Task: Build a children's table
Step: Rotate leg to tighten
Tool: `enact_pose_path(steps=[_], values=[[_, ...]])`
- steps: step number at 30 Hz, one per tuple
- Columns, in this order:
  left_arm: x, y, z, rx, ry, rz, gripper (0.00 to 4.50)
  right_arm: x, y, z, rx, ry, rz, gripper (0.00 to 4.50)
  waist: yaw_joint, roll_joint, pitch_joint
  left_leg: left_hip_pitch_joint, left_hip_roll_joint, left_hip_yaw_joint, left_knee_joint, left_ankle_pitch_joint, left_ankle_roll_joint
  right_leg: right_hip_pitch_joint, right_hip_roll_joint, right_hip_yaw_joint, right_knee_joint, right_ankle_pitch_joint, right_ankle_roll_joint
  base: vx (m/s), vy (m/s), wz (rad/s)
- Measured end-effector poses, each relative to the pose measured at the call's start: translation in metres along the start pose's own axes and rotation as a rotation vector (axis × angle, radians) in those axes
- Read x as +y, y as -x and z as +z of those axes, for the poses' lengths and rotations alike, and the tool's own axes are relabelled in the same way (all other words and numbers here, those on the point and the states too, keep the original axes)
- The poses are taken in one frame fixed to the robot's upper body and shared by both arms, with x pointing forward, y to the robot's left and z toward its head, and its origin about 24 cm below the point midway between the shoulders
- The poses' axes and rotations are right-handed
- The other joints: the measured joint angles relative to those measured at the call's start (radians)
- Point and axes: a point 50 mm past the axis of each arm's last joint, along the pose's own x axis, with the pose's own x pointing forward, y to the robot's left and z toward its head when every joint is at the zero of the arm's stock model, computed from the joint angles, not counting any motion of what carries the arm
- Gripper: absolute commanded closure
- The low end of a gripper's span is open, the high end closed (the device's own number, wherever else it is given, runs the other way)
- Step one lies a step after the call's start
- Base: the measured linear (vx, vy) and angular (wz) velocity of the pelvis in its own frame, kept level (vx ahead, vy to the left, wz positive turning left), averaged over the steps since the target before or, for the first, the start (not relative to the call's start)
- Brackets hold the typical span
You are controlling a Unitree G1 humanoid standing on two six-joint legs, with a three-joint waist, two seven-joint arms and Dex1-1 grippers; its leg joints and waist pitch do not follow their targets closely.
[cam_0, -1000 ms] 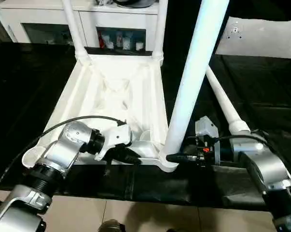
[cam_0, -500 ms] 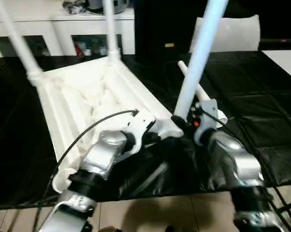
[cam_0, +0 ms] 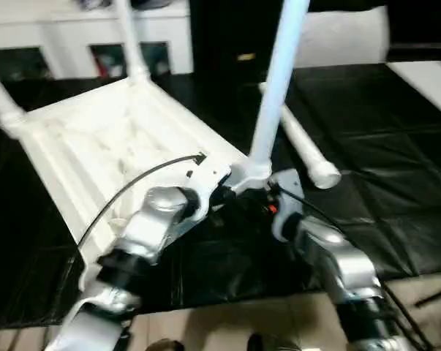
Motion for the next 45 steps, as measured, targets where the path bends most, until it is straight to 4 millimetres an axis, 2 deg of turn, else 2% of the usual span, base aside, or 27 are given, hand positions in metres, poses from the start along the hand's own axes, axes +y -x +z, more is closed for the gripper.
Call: enact_pose_path(steps=[1,4,6,8,12,16,19,26,27,32,45], values=[[0.002,0.005,-0.002,-0.001,-0.021,-0.026,4.50,-0.006,0.006,0.003,-0.009,0.013,0.012,0.54,0.005,0.000,0.000,-0.002,0.000,0.000,0.001,0.000,0.000,-0.004,0.000,0.000,0.007,-0.005,-0.002,0.000,0.000,0.00],[0.008,0.015,-0.006,0.003,-0.071,-0.066,4.50,-0.018,0.023,0.020,-0.062,0.085,0.049,0.46,0.020,0.000,0.000,-0.005,0.001,0.000,0.003,0.000,0.000,-0.009,0.000,0.000,0.014,-0.009,-0.003,0.000,0.000,0.00],[0.010,0.019,-0.010,0.008,-0.095,-0.101,4.50,-0.021,0.032,0.028,-0.080,0.126,0.096,0.41,0.026,0.000,0.000,-0.004,0.002,0.000,0.003,0.000,0.000,-0.008,0.000,0.000,0.014,-0.009,-0.003,0.000,0.000,0.00],[0.013,0.026,-0.014,0.021,-0.129,-0.154,4.50,-0.024,0.043,0.033,-0.069,0.177,0.165,0.05,0.030,0.000,0.000,-0.004,0.002,0.000,0.005,0.000,0.000,-0.007,0.000,0.000,0.014,-0.009,-0.003,0.000,0.000,0.00],[0.017,0.037,-0.021,0.051,-0.183,-0.234,4.50,-0.026,0.055,0.035,-0.029,0.237,0.256,0.02,0.038,-0.001,0.000,0.002,0.002,0.001,0.009,-0.003,-0.004,0.000,-0.002,0.000,0.013,-0.008,-0.001,0.000,0.000,0.00],[0.019,0.046,-0.026,0.079,-0.209,-0.339,4.50,-0.022,0.055,0.033,0.019,0.292,0.348,0.02,0.045,-0.003,0.001,0.009,0.001,0.003,0.009,-0.004,-0.006,0.008,-0.002,0.001,0.012,-0.011,0.004,0.000,0.000,0.00],[0.015,0.047,-0.027,0.090,-0.232,-0.415,4.50,-0.019,0.050,0.034,0.042,0.345,0.400,0.02,0.058,-0.004,0.001,0.009,0.001,0.003,0.009,-0.003,-0.006,0.009,-0.003,0.002,0.012,-0.011,0.004,0.000,0.000,0.00],[0.009,0.047,-0.024,0.105,-0.299,-0.537,4.50,-0.015,0.036,0.025,0.128,0.453,0.503,0.02,0.072,-0.009,0.001,0.007,0.001,0.006,0.009,-0.003,-0.006,0.010,-0.004,0.003,0.012,-0.009,0.001,0.000,0.000,0.00],[0.009,0.046,-0.023,0.104,-0.305,-0.544,4.50,-0.015,0.035,0.025,0.129,0.459,0.511,0.28,0.073,-0.009,0.001,0.007,0.001,0.006,0.009,-0.003,-0.006,0.009,-0.004,0.003,0.012,-0.009,0.001,0.000,0.000,0.00],[0.006,0.044,-0.022,0.102,-0.317,-0.568,4.50,-0.015,0.035,0.024,0.139,0.459,0.553,0.53,0.076,-0.009,0.001,0.007,0.001,0.006,0.008,-0.003,-0.006,0.009,-0.004,0.003,0.013,-0.010,0.002,0.000,0.000,0.00],[0.007,0.044,-0.022,0.101,-0.325,-0.584,4.50,-0.013,0.033,0.030,0.117,0.437,0.636,1.70,0.078,-0.010,0.001,0.007,0.001,0.006,0.008,-0.003,-0.006,0.009,-0.004,0.002,0.013,-0.010,0.002,0.000,0.000,0.00]])
